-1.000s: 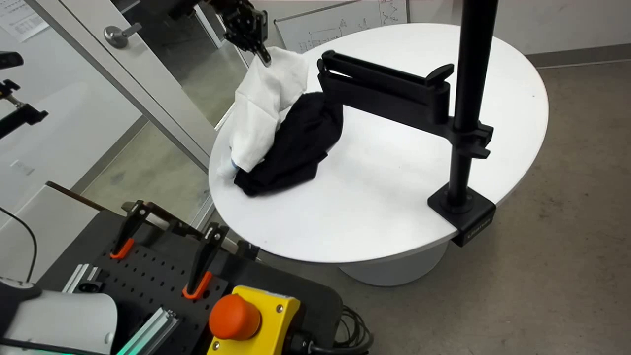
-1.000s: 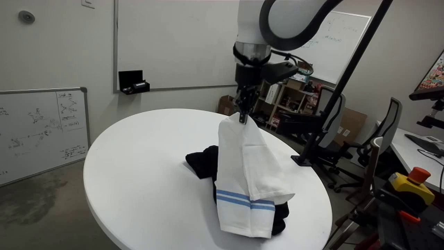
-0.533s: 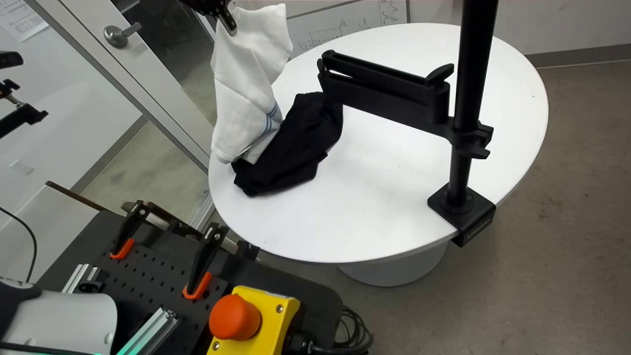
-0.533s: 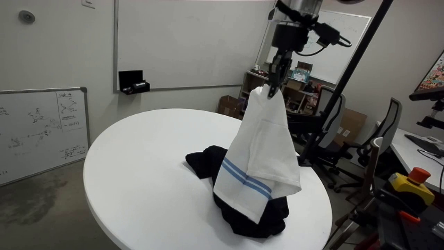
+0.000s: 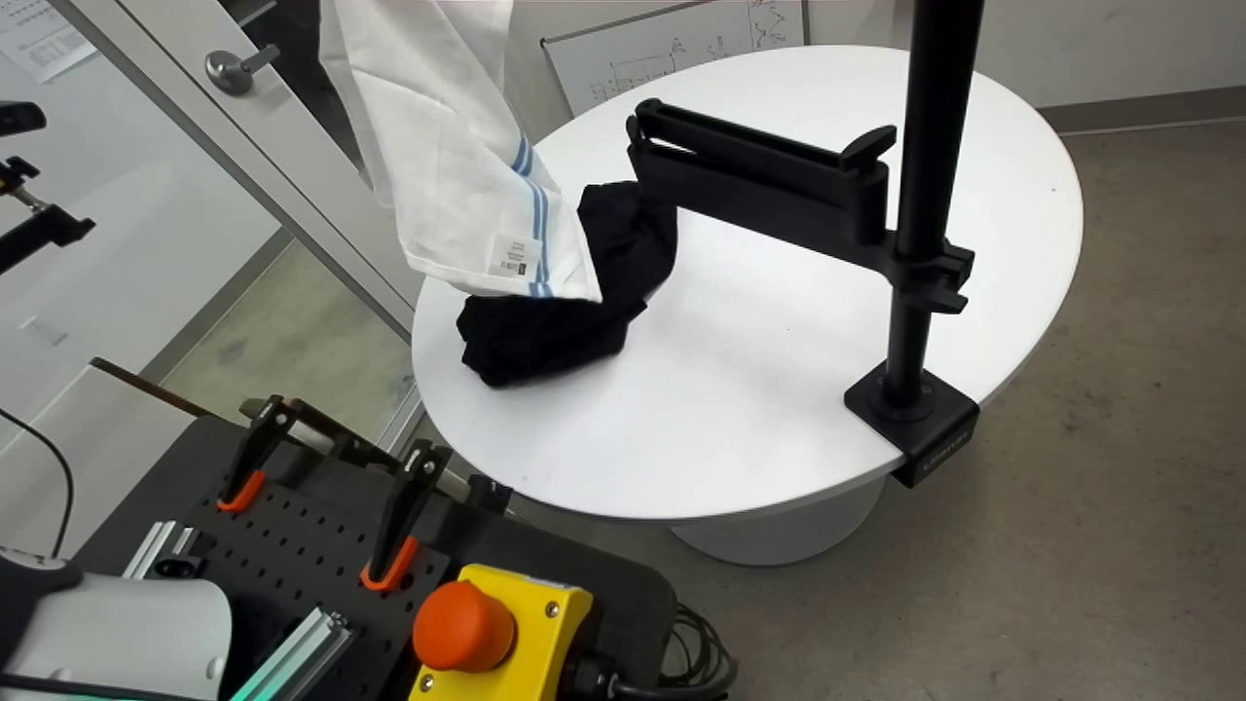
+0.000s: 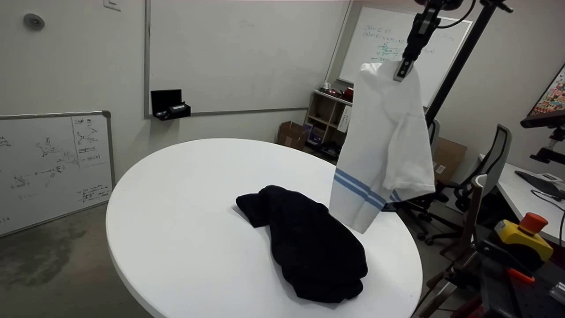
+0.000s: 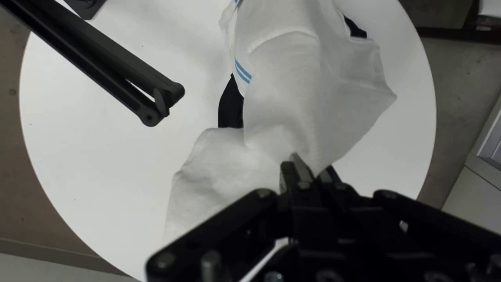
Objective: Hang and unhang the white cloth from the stand then hang up the black cloth
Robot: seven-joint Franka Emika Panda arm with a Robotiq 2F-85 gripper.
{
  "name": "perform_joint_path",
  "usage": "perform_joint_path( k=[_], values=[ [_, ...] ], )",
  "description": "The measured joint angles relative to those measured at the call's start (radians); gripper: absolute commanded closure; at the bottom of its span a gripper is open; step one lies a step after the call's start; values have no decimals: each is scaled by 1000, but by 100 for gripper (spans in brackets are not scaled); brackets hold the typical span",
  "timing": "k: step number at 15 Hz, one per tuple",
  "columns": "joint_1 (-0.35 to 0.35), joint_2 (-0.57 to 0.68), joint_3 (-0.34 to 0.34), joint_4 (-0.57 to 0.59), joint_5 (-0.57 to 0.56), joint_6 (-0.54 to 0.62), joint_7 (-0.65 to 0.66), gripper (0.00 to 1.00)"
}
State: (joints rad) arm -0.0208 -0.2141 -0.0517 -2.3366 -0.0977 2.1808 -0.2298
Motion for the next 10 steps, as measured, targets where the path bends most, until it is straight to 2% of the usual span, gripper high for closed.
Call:
perform_joint_path(
  k=[5,10],
  values=[
    [-20,-160,-50,-29,0,-85,-50,99],
    [-47,-256,-111,-48,-2,-203,-91,99]
  ],
)
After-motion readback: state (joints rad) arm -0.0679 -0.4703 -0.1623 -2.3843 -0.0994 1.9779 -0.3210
